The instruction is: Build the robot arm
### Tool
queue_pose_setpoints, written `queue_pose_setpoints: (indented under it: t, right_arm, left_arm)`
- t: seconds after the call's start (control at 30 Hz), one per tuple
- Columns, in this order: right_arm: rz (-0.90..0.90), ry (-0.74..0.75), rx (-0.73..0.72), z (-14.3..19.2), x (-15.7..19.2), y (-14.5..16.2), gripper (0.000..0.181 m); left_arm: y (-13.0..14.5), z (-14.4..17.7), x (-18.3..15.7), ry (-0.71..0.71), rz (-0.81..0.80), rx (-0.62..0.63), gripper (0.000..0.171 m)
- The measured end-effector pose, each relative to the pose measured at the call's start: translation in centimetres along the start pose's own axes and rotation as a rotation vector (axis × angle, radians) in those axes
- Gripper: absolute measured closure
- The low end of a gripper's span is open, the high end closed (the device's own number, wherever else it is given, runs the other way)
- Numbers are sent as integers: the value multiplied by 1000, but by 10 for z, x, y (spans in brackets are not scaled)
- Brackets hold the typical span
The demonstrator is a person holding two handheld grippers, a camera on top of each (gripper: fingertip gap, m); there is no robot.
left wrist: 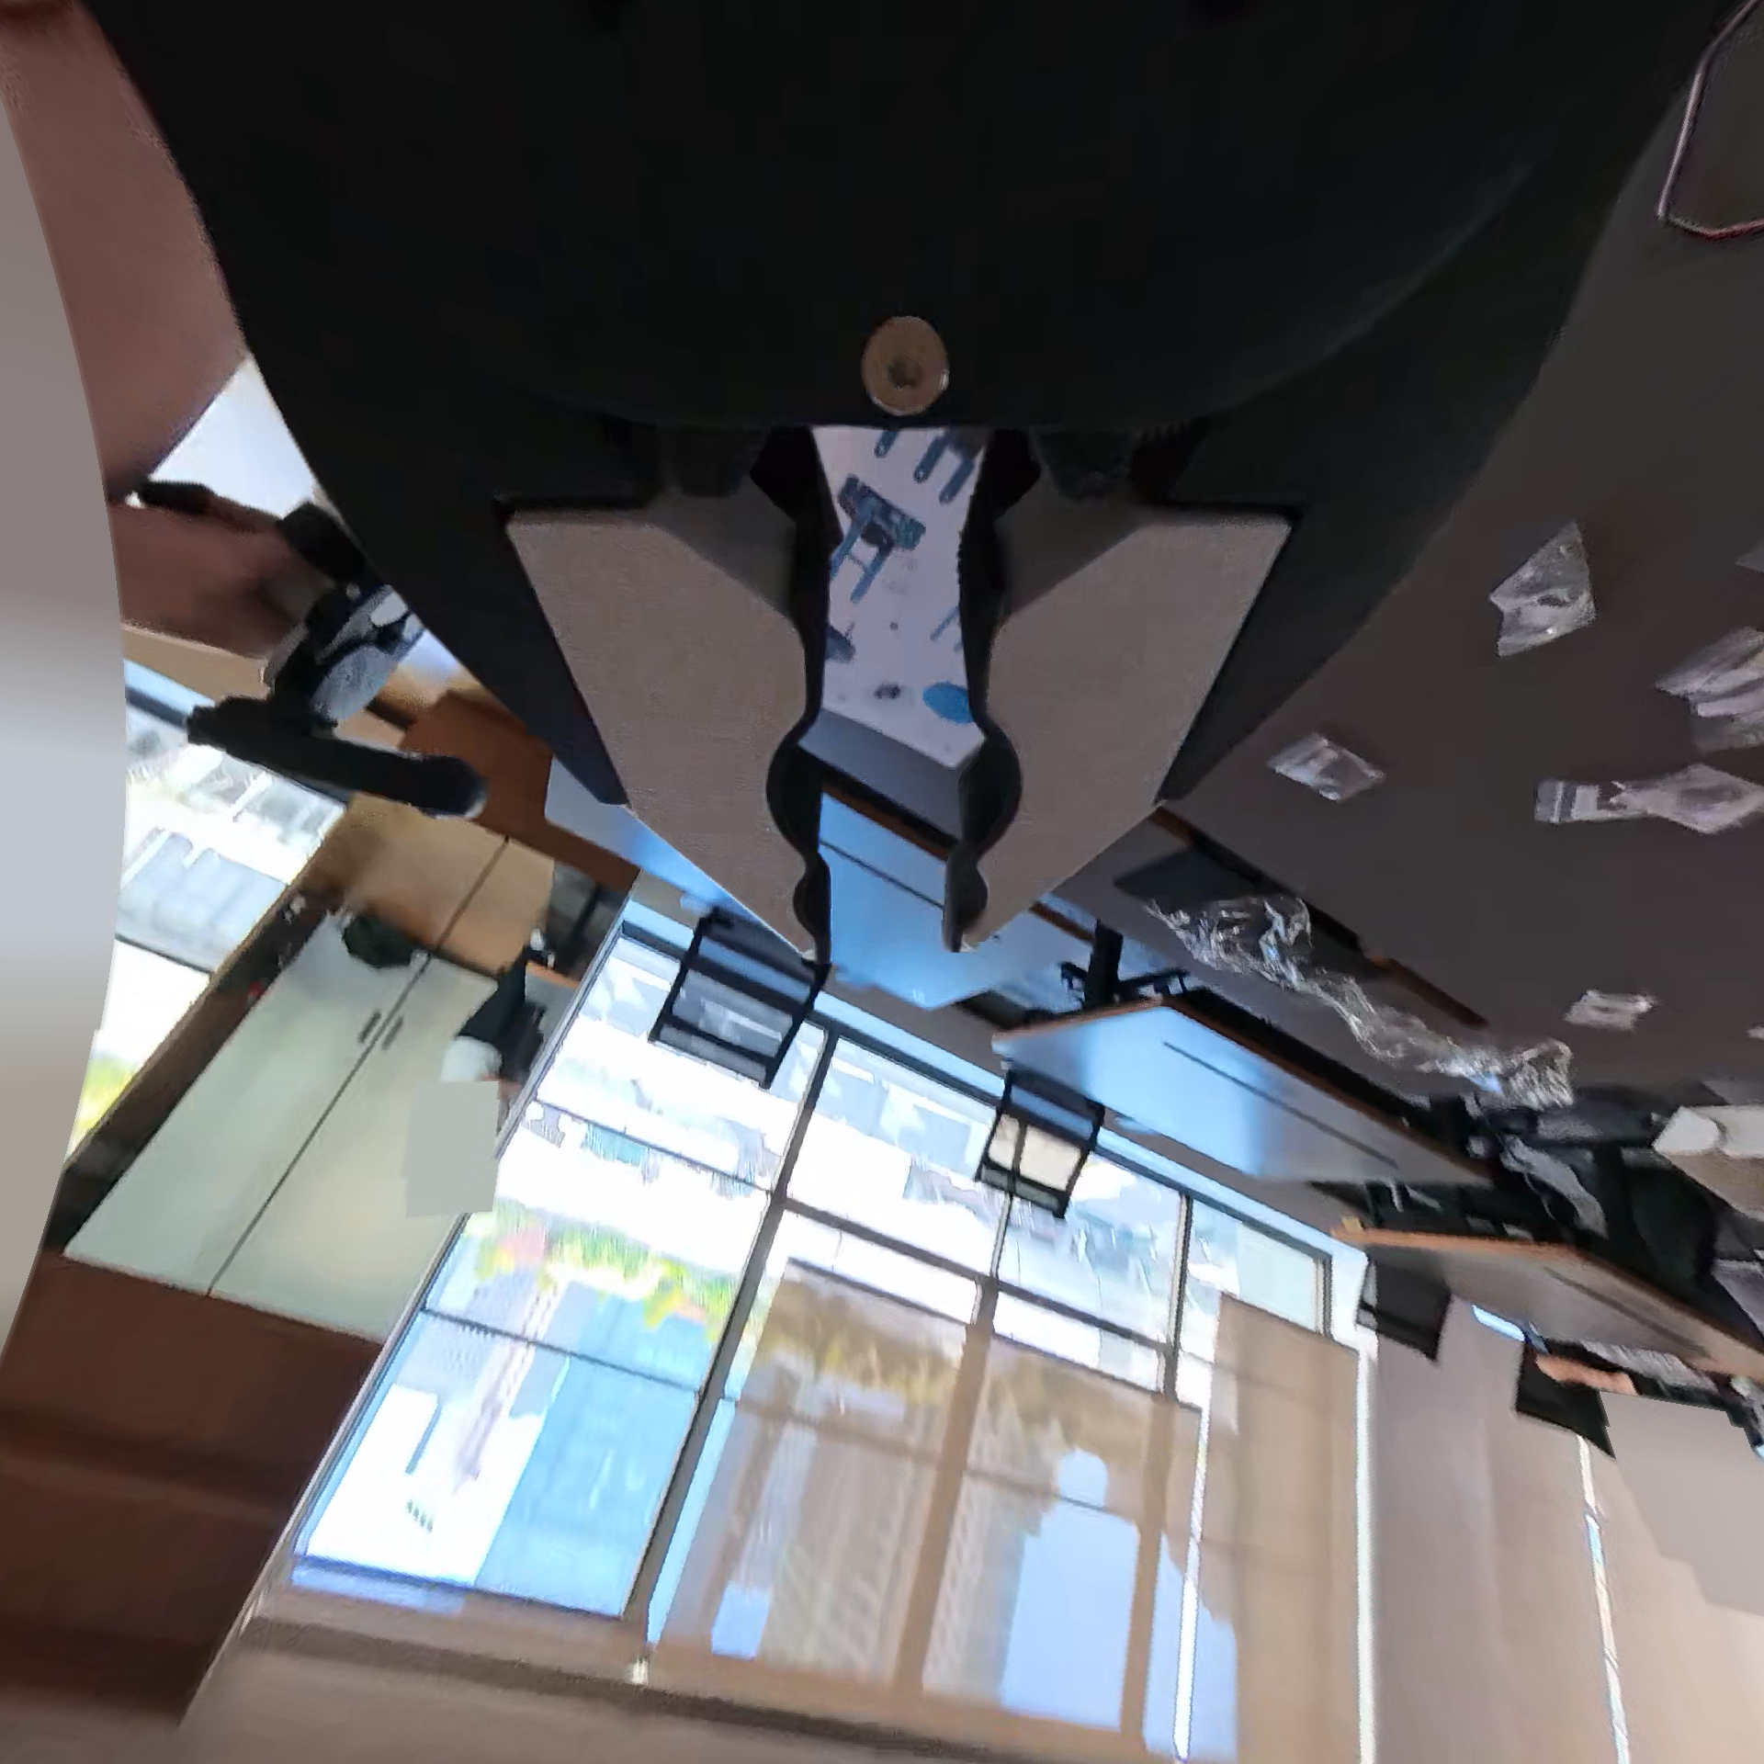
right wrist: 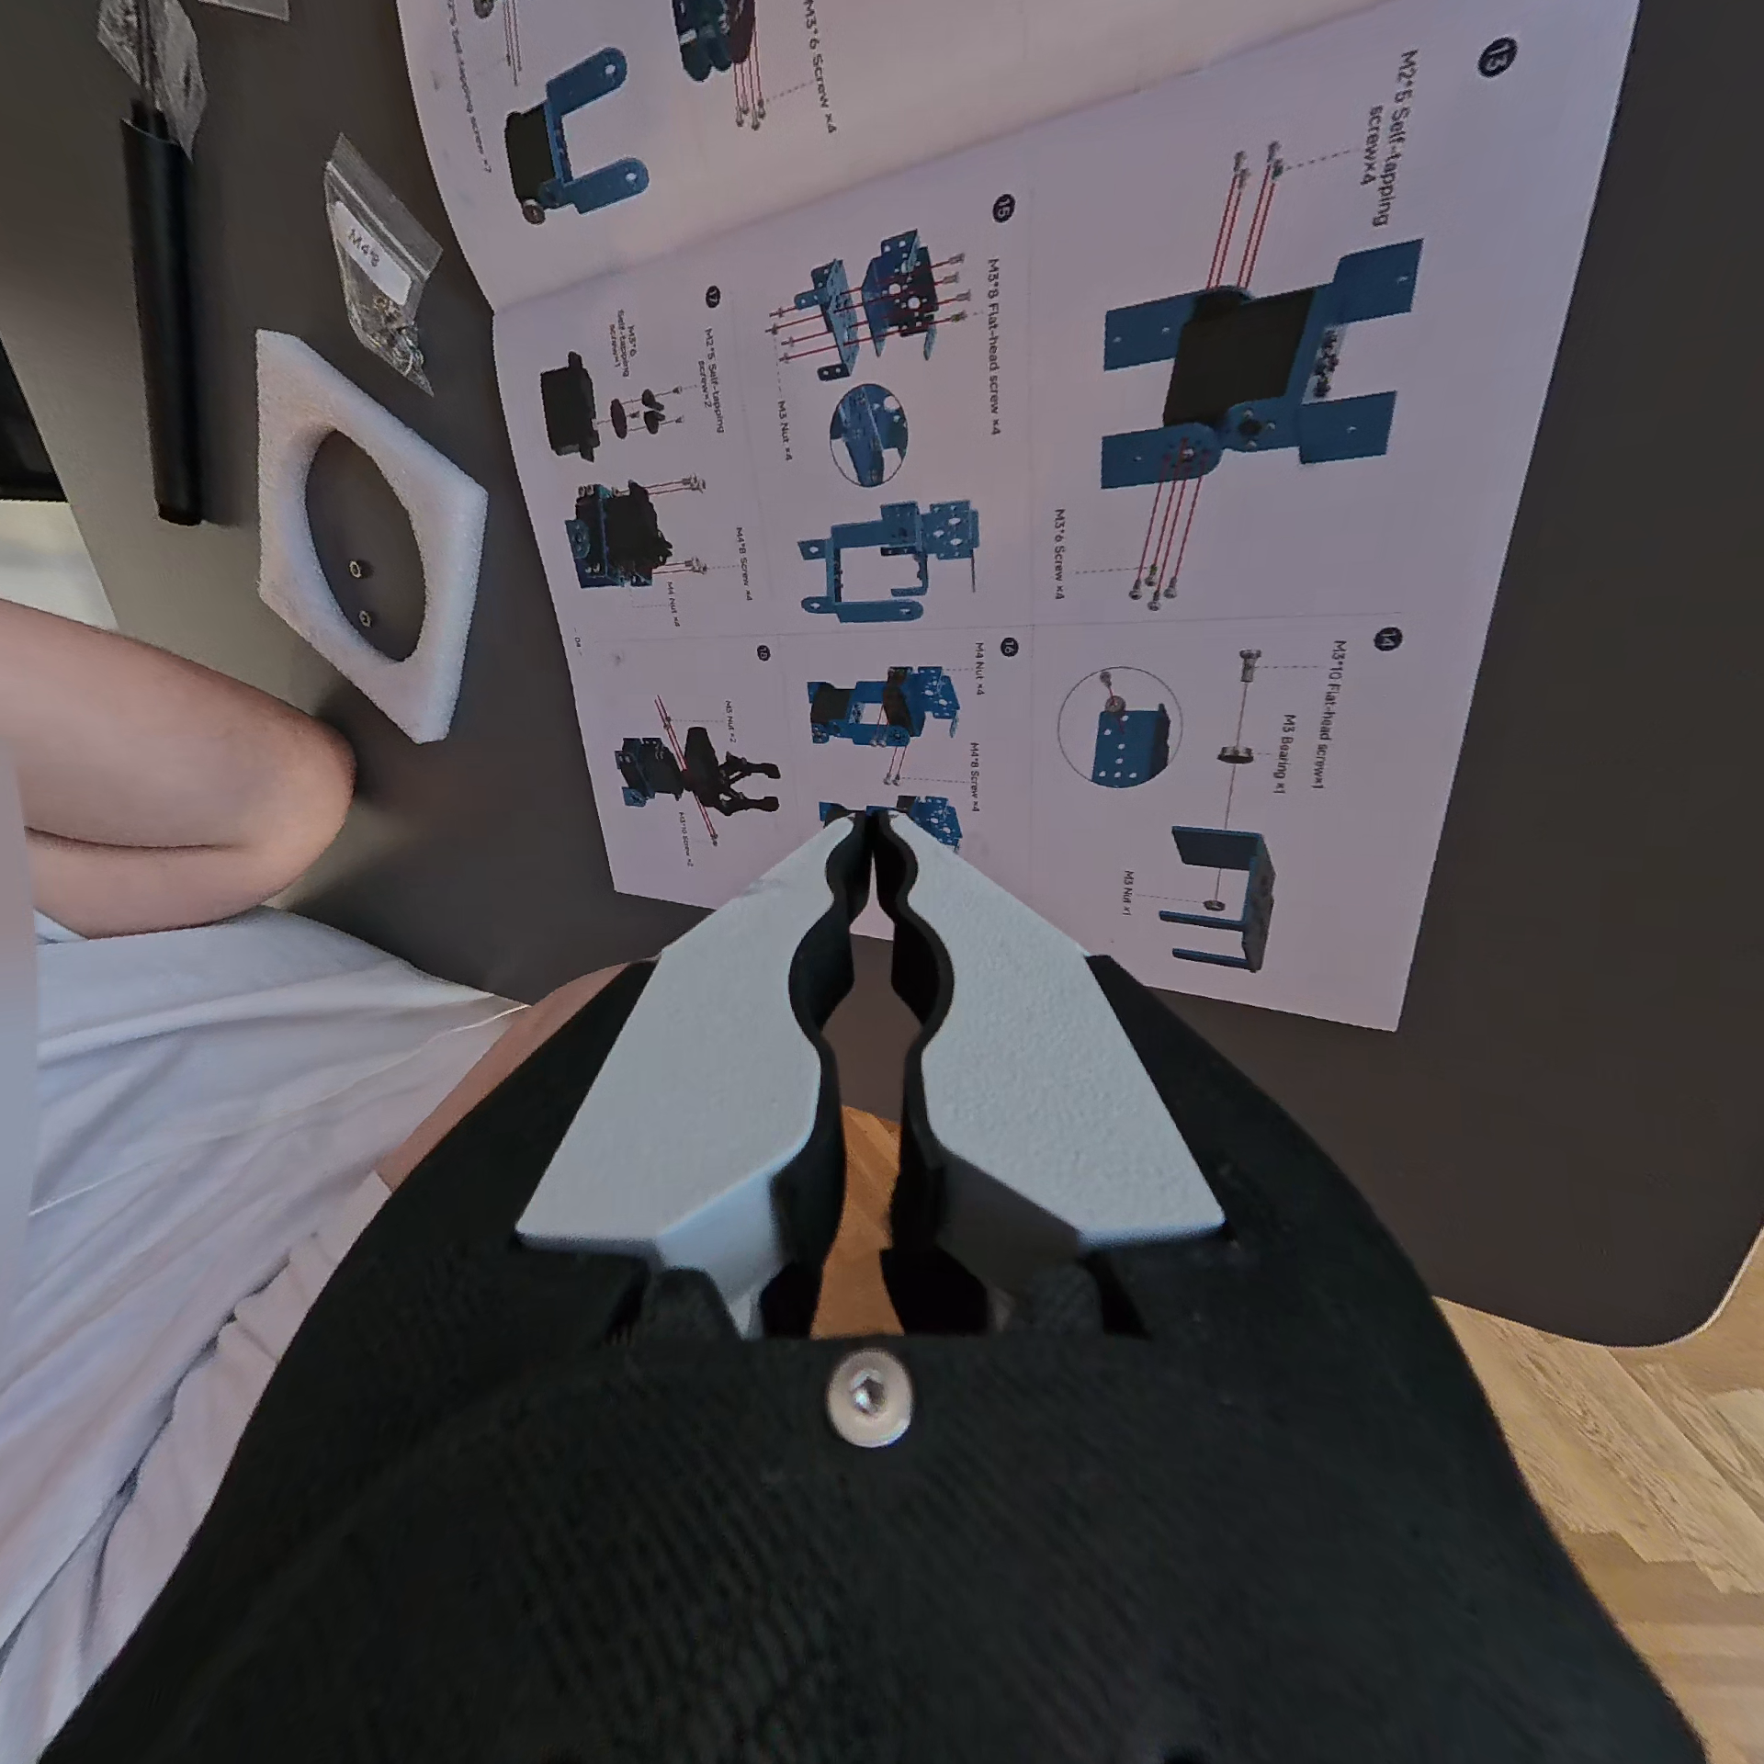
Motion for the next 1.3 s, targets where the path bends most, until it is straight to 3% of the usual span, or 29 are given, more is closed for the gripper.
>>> queue_pose_setpoints:
  t: [0.53,1.3]
  right_arm:
    - [13,41,13,0,4,-5,181]
    - [47,56,53,-4,9,-10,181]
  left_arm:
    - [-18,20,9,13,51,-153,151]
    - [-20,25,12,15,64,-169,151]
Point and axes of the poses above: each gripper's, where its closed fingertips meet, z back along the fingers, y out of its underside, x = y × z across the jaws, the point moved 5 cm from there along z, back along the fingers, and after that the axes turned 1 degree about -y, right-handed, at the moved point
